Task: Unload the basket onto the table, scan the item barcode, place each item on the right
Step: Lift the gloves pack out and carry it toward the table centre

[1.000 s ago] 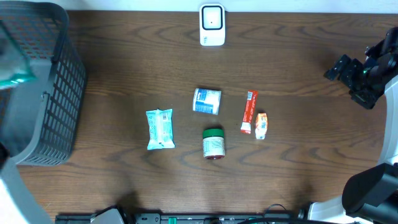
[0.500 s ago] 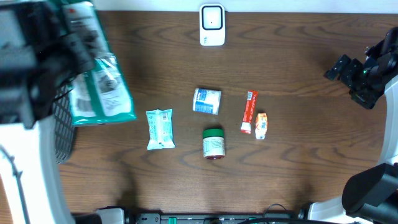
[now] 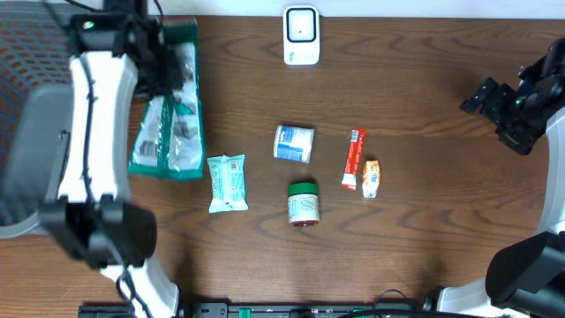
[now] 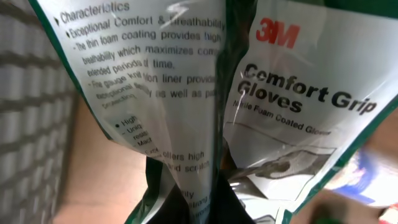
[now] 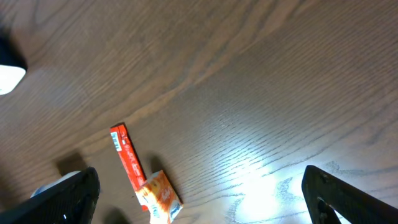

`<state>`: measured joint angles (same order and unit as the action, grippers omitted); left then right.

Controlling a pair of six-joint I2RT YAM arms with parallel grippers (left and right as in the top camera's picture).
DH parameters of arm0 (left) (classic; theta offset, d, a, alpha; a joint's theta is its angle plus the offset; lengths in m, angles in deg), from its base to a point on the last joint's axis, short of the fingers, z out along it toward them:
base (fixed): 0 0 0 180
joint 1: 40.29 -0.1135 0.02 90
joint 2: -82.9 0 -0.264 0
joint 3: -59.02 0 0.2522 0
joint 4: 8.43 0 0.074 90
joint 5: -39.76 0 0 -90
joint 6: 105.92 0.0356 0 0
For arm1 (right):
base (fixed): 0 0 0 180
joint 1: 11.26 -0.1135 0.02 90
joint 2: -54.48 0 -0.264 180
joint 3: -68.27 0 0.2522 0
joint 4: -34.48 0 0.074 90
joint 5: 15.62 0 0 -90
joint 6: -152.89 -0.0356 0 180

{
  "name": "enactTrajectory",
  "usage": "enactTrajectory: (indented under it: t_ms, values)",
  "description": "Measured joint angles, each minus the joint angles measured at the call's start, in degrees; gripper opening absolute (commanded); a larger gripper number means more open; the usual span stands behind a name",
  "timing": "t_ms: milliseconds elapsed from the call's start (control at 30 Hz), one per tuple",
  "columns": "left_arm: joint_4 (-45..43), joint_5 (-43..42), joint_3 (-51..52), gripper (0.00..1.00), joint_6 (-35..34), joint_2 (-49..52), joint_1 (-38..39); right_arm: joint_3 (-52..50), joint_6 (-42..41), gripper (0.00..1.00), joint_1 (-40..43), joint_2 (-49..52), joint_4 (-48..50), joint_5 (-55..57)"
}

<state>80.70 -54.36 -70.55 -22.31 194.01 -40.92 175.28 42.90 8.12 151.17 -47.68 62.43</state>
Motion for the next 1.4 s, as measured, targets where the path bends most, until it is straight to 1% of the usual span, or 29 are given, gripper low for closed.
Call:
enactTrajectory:
  t_ms: [67, 167, 367, 500, 800, 900, 1200, 1400]
  values:
    - [2.6, 0.0, 0.1, 0.07, 0.5, 3.7, 0.0, 0.0, 0.0, 0.99, 0.0, 0.0, 0.0, 0.0]
    - [4.2, 0.0, 0.1, 0.07, 0.7, 7.7, 0.0, 0.0, 0.0, 0.99, 0.0, 0.0, 0.0, 0.0]
    - [1.9, 0.0, 0.1, 0.07, 0.9, 13.4, 0.0, 0.0, 0.0, 0.99, 0.0, 0.0, 0.0, 0.0]
    - [1.1, 0.0, 0.1, 0.07, 0.9, 15.0, 0.0, 0.0, 0.0, 0.99, 0.0, 0.0, 0.0, 0.0]
    - [0.4, 0.0, 0.7, 0.07, 0.9, 15.1, 0.0, 0.0, 0.0, 0.99, 0.0, 0.0, 0.0, 0.0]
    - [-1.0, 0.5, 2.8, 0.07, 0.9, 15.1, 0.0, 0.0, 0.0, 0.99, 0.0, 0.0, 0.0, 0.0]
    - [-6.2, 7.5, 13.1, 0.07, 0.9, 15.1, 0.0, 0.0, 0.0, 0.99, 0.0, 0.0, 0.0, 0.0]
    - [-10.8, 8.8, 20.2, 0.07, -1.6, 15.1, 0.0, 0.0, 0.0, 0.99, 0.0, 0.0, 0.0, 0.0]
